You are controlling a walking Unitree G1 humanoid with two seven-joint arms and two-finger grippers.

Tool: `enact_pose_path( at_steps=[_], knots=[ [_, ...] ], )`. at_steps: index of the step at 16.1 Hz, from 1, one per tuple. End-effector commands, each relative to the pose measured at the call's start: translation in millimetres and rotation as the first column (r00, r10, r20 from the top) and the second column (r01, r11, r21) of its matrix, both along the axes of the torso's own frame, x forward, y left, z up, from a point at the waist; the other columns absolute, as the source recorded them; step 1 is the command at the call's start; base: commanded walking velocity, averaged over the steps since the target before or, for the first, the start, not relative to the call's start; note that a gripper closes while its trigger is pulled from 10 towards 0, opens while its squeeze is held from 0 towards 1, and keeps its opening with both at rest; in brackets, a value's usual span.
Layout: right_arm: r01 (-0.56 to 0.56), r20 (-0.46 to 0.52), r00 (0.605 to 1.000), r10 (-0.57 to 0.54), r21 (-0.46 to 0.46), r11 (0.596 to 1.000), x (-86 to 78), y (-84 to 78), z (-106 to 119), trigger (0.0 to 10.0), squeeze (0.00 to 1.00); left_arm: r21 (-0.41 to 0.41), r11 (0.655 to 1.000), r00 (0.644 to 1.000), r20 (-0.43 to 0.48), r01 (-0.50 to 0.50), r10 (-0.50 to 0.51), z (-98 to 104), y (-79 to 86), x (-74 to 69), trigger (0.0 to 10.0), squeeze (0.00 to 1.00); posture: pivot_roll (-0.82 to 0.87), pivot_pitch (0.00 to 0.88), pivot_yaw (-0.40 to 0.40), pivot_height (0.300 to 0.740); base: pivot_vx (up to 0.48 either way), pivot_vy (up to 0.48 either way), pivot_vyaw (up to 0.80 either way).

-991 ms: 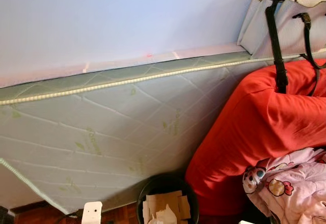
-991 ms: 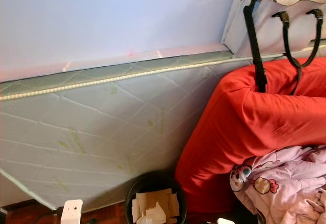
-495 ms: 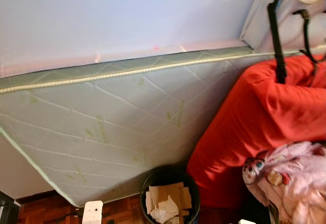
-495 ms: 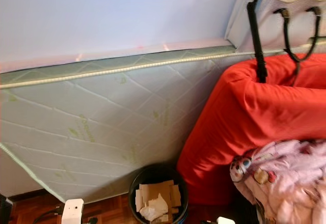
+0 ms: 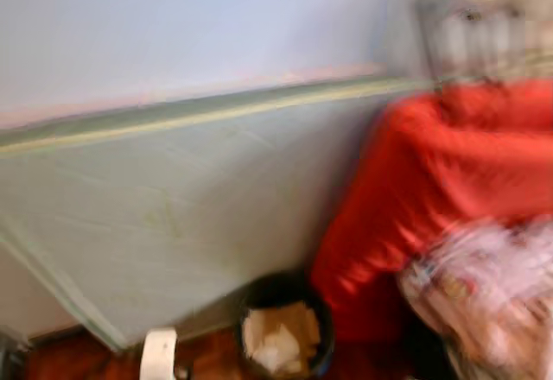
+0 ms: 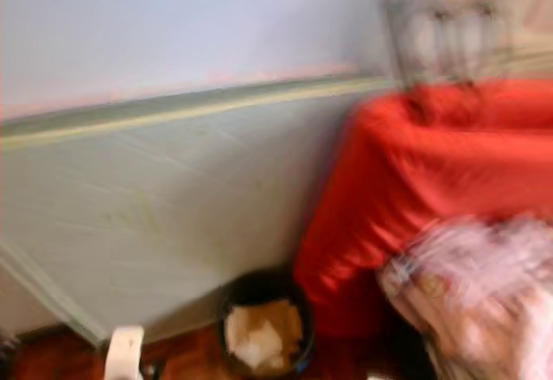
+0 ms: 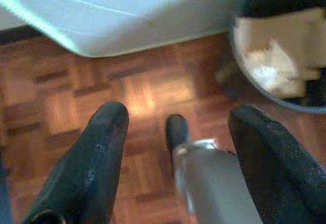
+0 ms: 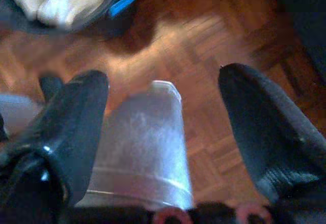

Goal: Clean up the room

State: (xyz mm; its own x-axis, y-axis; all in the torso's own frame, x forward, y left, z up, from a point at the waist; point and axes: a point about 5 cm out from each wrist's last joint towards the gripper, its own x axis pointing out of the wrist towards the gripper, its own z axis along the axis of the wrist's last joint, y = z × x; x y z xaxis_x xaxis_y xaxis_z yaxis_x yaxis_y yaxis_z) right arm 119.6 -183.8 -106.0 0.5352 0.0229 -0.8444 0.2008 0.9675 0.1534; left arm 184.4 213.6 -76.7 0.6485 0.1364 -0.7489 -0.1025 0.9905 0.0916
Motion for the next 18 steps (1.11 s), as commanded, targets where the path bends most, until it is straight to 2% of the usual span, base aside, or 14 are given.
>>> enact_pose_path(
  at_steps=[1,5,13,16,18],
  knots=[
    [-0.011,0.009,1.000,0.011,-0.012,1.000,1.9,-1.7,1.0,10.0,0.00,-0.006,1.000,0.998,-0.055,0.000,-0.001,-7.3,-2.0,-13.2,10.0,0.00,0.06,0.000,-0.037,0.740,0.000,0.000,0.00],
    [-0.012,0.007,1.000,0.012,-0.014,1.000,1.0,-1.9,0.7,10.0,0.00,-0.005,1.000,0.998,-0.058,0.003,-0.004,-7.7,-1.8,-14.1,10.0,0.00,0.06,0.000,-0.037,0.740,0.000,0.000,0.00],
    [-0.015,-0.011,1.000,0.015,-0.014,1.000,-1.0,-2.6,-0.1,10.0,0.00,0.010,1.000,0.998,-0.054,0.025,-0.025,-7.2,-1.7,-13.4,10.0,0.00,0.06,0.000,-0.043,0.740,0.000,0.000,-0.69],
    [-0.013,-0.010,1.000,0.012,-0.012,1.000,-0.1,-1.5,-0.1,10.0,0.00,0.026,0.999,0.998,-0.053,0.040,-0.039,-6.4,-0.4,-12.5,10.0,0.00,0.06,0.000,-0.041,0.740,0.000,-0.381,-0.70],
    [-0.014,-0.008,1.000,0.014,-0.009,1.000,0.7,-0.3,0.0,10.0,0.00,0.026,0.999,0.998,-0.049,0.028,-0.027,-5.5,1.2,-11.1,10.0,0.00,0.07,0.000,-0.042,0.740,0.000,0.000,-0.70]
  ],
)
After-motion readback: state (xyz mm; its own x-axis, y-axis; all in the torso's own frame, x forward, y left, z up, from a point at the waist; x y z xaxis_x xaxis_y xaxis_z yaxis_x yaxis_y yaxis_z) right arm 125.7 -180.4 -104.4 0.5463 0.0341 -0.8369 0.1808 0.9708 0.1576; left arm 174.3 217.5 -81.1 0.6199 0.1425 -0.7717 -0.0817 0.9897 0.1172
